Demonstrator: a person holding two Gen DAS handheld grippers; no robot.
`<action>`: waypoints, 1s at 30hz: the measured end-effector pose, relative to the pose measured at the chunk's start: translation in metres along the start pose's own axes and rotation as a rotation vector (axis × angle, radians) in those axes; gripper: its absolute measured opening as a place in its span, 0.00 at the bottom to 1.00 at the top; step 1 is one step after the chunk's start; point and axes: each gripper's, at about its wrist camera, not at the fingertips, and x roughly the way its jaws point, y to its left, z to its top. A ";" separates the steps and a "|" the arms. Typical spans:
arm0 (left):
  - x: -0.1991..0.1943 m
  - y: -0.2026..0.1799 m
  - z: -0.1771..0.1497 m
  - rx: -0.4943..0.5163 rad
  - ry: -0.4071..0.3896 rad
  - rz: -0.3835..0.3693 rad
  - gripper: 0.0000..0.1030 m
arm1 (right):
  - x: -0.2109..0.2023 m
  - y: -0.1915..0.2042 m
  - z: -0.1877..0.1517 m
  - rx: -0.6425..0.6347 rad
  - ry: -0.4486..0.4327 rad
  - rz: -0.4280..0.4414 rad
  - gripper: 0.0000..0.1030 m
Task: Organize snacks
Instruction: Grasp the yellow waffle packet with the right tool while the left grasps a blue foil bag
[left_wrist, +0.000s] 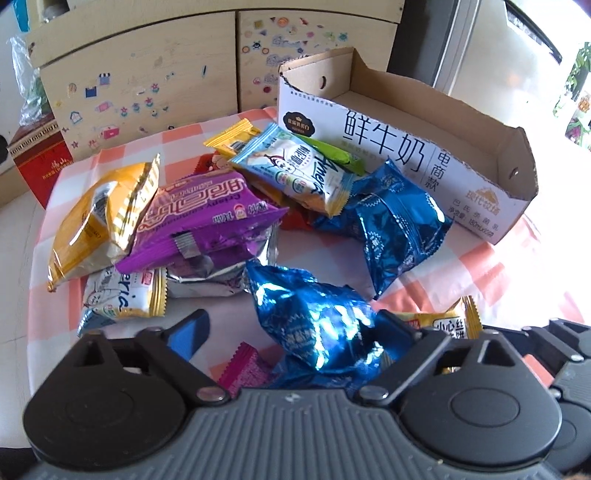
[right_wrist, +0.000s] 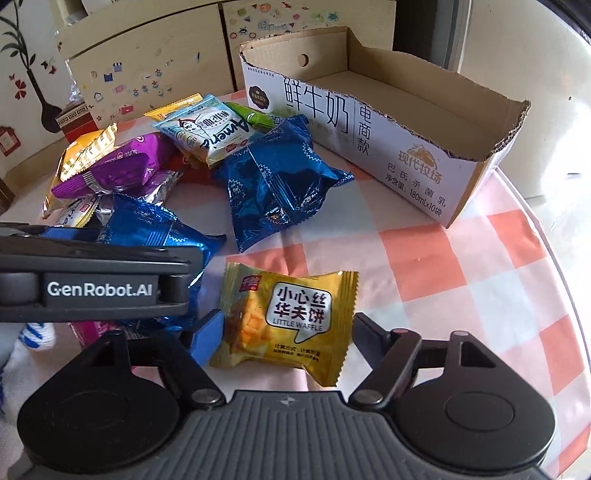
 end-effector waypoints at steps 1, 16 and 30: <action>-0.001 0.002 -0.001 -0.008 0.000 -0.013 0.79 | -0.001 -0.001 0.000 0.005 -0.003 0.003 0.74; -0.016 0.020 -0.007 -0.005 -0.035 -0.010 0.56 | -0.004 -0.005 0.002 0.068 -0.021 0.037 0.59; -0.015 0.014 -0.013 0.028 -0.044 -0.044 0.45 | -0.004 -0.008 0.001 0.094 -0.025 0.046 0.56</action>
